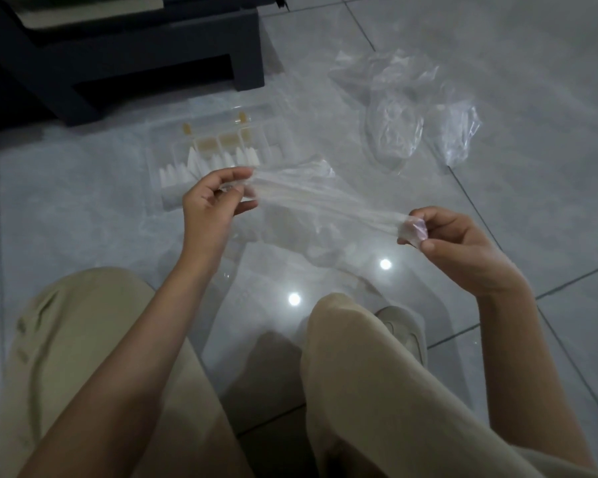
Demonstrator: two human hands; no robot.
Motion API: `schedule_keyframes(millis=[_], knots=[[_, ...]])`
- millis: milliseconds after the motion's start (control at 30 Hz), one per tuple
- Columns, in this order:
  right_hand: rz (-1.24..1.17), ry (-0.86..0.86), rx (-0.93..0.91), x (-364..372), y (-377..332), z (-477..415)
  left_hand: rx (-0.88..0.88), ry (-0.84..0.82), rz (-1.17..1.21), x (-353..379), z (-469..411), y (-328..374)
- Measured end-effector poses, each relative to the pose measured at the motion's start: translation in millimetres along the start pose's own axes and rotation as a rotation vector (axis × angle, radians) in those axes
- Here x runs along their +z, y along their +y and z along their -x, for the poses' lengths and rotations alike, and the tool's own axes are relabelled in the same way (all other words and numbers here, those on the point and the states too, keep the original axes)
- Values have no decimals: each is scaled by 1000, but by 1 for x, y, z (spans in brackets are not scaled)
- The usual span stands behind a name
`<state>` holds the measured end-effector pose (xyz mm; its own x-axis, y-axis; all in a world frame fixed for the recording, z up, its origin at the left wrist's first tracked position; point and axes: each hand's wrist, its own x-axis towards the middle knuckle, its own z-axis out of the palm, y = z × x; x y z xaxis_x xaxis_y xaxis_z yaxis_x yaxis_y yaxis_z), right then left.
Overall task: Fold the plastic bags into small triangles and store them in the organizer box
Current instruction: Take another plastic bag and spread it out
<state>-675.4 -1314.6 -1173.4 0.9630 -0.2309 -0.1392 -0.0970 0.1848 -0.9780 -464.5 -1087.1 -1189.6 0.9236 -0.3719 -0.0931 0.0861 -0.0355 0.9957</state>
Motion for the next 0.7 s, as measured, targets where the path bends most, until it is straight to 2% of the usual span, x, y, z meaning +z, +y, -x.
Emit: schedule_keyframes(millis=[200,300,367,567,700], knots=[[-24,28,-68,8,-9,-5,-60,-35,13,-3,-1,-2],[8,161,-142,15,-10,-8,-88,-46,15,-3,-1,-3],[159,295,-209,18,-8,-11,-102,-41,22,-3,-1,-4],[842,637,-472,32,-1,-24,-141,8,121,-2,-2,-5],[982,976,-737,41,8,-27,-190,48,221,0,2,-5]])
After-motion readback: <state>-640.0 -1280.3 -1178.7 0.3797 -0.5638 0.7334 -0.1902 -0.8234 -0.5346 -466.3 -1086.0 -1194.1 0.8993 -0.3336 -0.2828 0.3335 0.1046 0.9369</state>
